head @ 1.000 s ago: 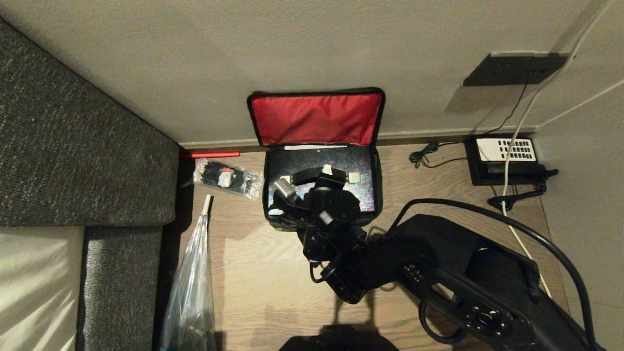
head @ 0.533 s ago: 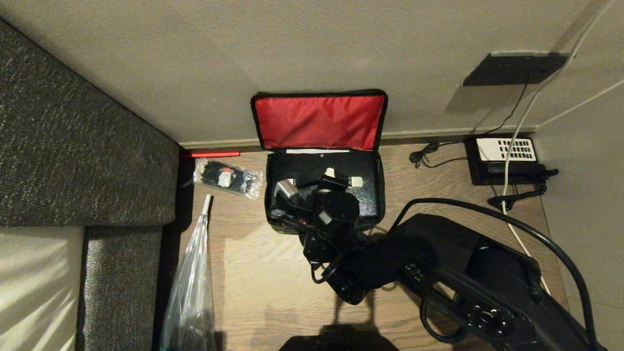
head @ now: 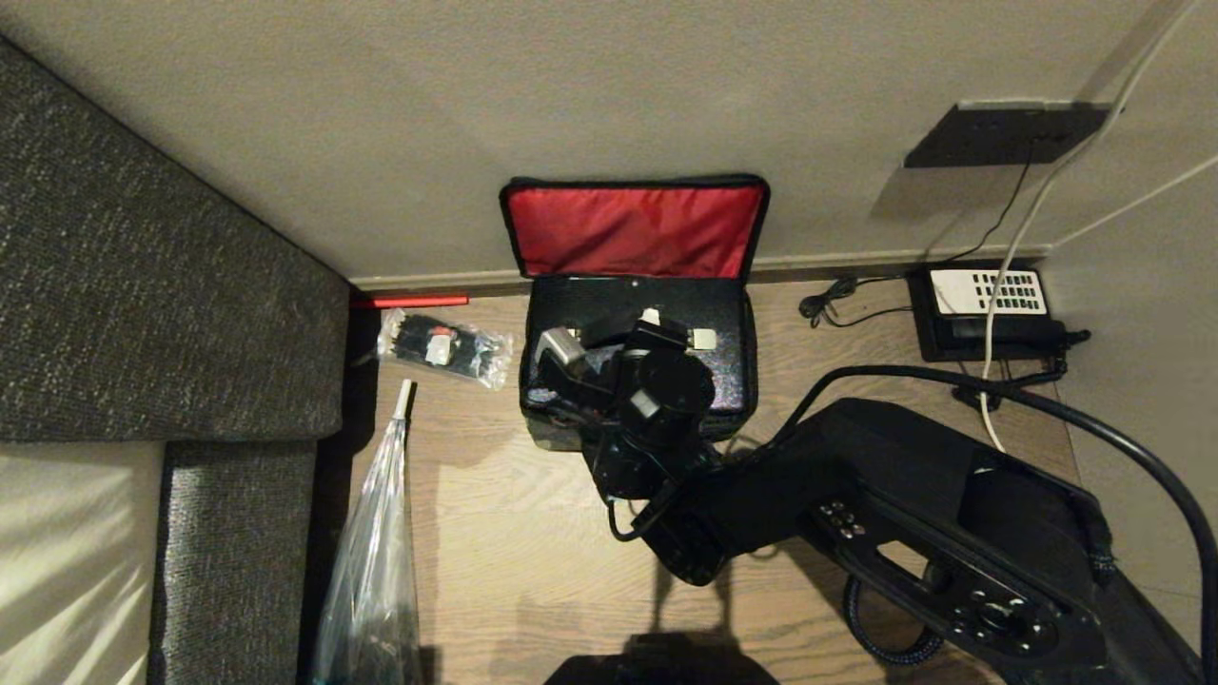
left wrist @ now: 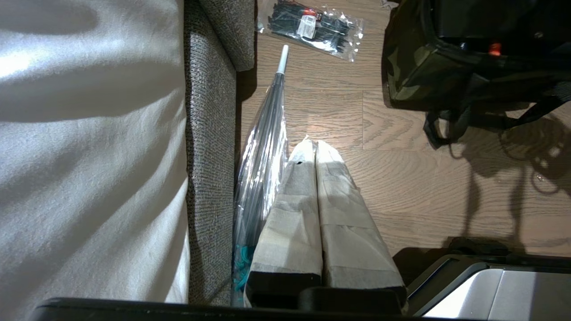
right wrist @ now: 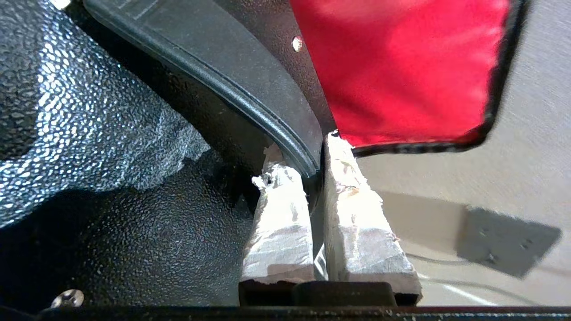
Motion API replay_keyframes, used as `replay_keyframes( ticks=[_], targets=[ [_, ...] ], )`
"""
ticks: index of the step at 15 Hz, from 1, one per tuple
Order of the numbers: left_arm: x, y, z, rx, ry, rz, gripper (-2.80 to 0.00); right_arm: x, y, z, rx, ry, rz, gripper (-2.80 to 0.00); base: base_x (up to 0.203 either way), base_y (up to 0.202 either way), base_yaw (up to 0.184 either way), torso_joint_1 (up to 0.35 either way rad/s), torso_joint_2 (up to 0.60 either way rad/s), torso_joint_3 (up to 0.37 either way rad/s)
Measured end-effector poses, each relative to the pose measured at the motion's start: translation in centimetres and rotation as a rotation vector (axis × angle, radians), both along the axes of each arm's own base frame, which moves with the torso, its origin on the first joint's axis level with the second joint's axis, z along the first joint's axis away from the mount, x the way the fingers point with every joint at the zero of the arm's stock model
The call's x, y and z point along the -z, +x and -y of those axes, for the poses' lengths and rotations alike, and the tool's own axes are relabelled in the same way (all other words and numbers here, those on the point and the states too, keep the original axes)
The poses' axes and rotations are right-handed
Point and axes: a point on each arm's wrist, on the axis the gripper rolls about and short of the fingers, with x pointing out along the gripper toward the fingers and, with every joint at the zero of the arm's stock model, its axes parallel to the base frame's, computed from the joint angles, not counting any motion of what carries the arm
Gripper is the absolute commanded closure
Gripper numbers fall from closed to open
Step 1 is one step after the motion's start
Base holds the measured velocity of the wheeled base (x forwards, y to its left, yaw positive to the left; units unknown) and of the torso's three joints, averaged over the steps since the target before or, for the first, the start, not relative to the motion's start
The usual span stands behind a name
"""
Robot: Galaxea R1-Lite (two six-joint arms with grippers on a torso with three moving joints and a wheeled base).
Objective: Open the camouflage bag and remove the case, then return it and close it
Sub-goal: Lift the black box
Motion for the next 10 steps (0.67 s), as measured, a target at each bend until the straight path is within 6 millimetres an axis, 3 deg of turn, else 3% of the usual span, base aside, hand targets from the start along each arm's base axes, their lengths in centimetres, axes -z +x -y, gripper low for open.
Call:
replay_keyframes(
  ticks=[4, 10],
  targets=[
    [0.0, 0.0, 0.0, 0.0, 0.0, 0.0, 0.0, -0.2, -0.5, -0.2, -0.004, 0.003, -0.003, 0.0, 0.0, 0.0, 0.0, 0.0, 0.0, 0.0],
    [0.0, 0.0, 0.0, -0.001, 0.0, 0.0, 0.0, 1.9, -0.1, -0.5, -0.004, -0.012, -0.03, 0.0, 0.0, 0.0, 0.0, 0.0, 0.0, 0.0]
  ],
)
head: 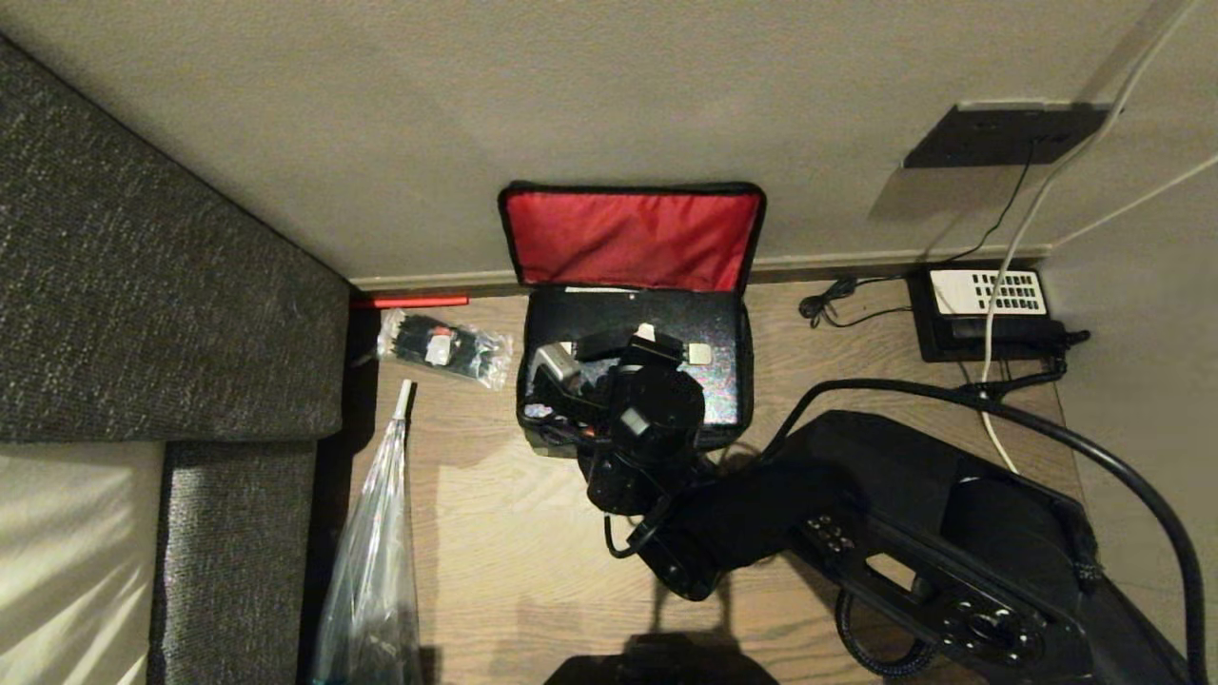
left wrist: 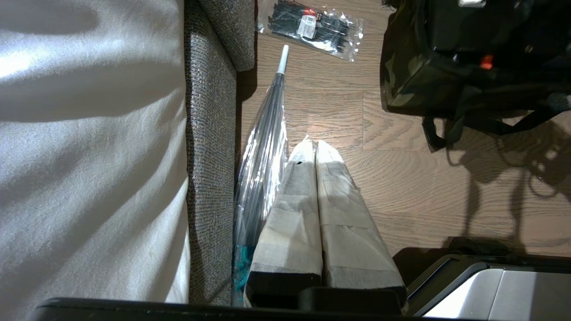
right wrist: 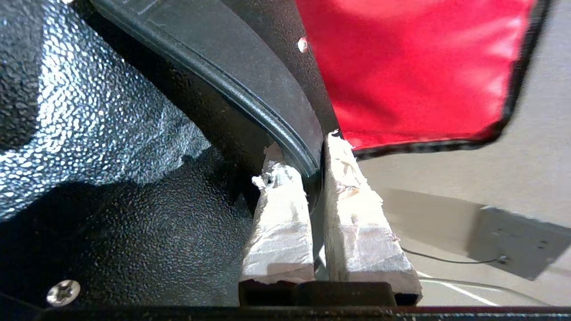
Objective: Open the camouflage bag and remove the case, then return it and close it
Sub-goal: Lift the black box
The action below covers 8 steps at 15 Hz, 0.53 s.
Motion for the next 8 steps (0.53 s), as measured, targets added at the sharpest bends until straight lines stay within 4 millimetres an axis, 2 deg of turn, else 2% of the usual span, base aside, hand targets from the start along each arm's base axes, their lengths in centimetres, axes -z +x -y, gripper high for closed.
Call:
replay_keyframes(
  ticks=[5, 8],
  targets=[
    [0.0, 0.0, 0.0, 0.001, 0.0, 0.001, 0.0, 2.9, 1.0, -0.5, -0.017, 0.029, -0.05, 0.0, 0.0, 0.0, 0.0, 0.0, 0.0, 0.0],
    [0.0, 0.0, 0.0, 0.0, 0.0, 0.001, 0.0, 3.7, 2.0, -1.0, -0.04, 0.099, -0.098, 0.0, 0.0, 0.0, 0.0, 0.0, 0.0, 0.0]
  ],
)
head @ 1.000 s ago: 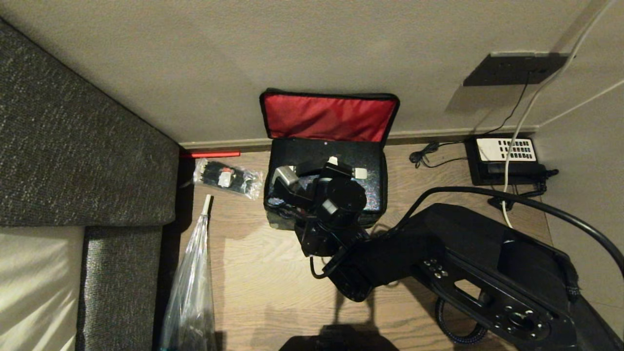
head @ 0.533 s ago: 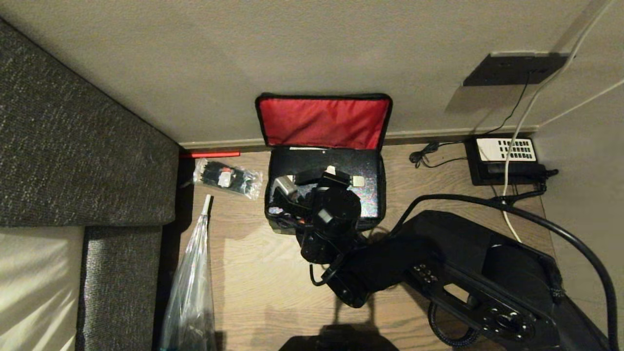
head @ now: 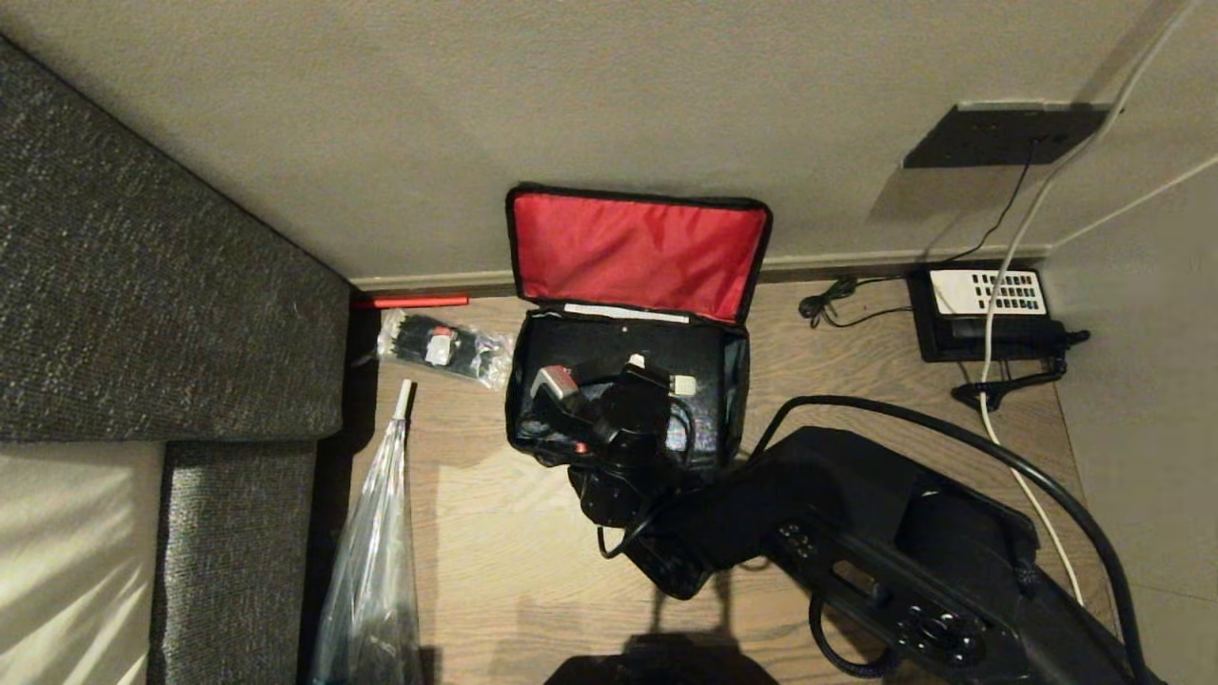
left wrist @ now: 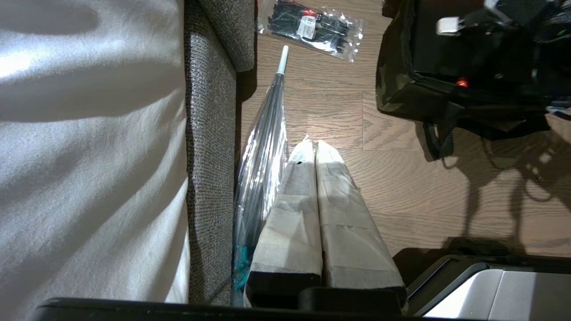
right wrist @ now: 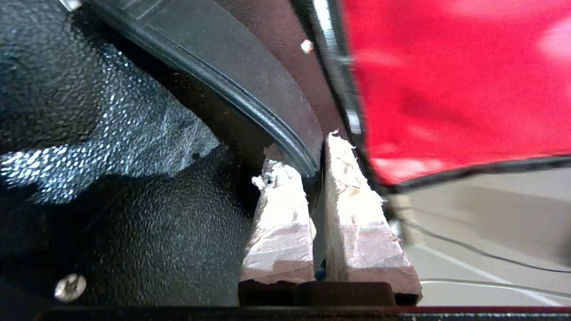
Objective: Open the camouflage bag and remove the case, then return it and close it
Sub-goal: Lift the black box
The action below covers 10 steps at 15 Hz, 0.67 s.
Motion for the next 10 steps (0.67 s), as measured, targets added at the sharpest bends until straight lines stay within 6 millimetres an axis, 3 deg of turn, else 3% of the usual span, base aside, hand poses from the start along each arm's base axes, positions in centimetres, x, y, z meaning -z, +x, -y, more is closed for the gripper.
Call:
replay_keyframes(
  ticks=[4, 10],
  targets=[
    [0.0, 0.0, 0.0, 0.001, 0.0, 0.0, 0.0, -0.3, 0.5, -0.1, -0.002, 0.028, -0.015, 0.0, 0.0, 0.0, 0.0, 0.0, 0.0, 0.0],
    [0.0, 0.0, 0.0, 0.001, 0.0, 0.0, 0.0, -2.5, 0.1, 0.2, -0.003, 0.045, -0.002, 0.0, 0.0, 0.0, 0.0, 0.0, 0.0, 0.0]
  ],
)
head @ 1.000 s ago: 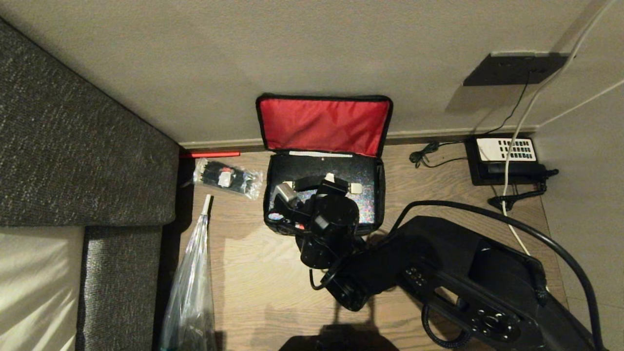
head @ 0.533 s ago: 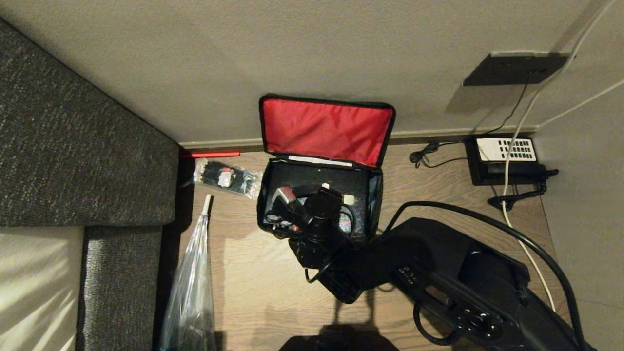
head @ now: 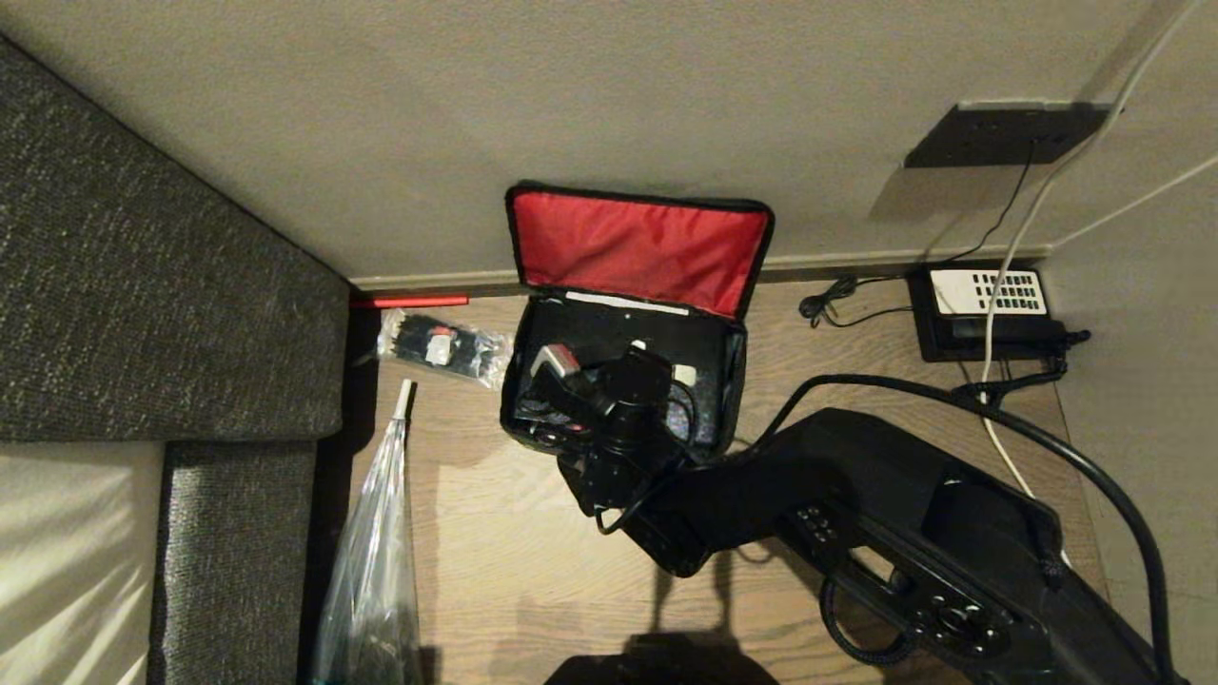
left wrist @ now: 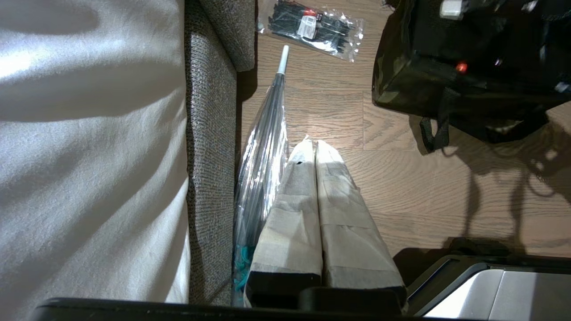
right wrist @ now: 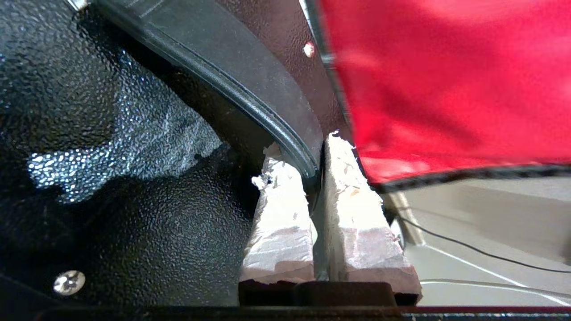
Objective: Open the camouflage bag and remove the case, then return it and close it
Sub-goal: Lift the black box
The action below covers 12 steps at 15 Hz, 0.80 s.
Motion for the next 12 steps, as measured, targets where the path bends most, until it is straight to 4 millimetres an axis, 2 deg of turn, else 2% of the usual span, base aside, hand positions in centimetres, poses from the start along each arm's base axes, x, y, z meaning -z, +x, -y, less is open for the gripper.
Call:
replay_keyframes(
  ticks=[8, 12],
  targets=[
    [0.0, 0.0, 0.0, -0.001, 0.0, 0.0, 0.0, -4.2, -2.4, -0.3, -0.038, 0.031, 0.026, 0.0, 0.0, 0.0, 0.0, 0.0, 0.0, 0.0],
    [0.0, 0.0, 0.0, -0.001, 0.001, 0.0, 0.0, -4.8, -3.4, 0.1, -0.049, 0.003, 0.006, 0.0, 0.0, 0.0, 0.0, 0.0, 0.0, 0.0]
  ],
)
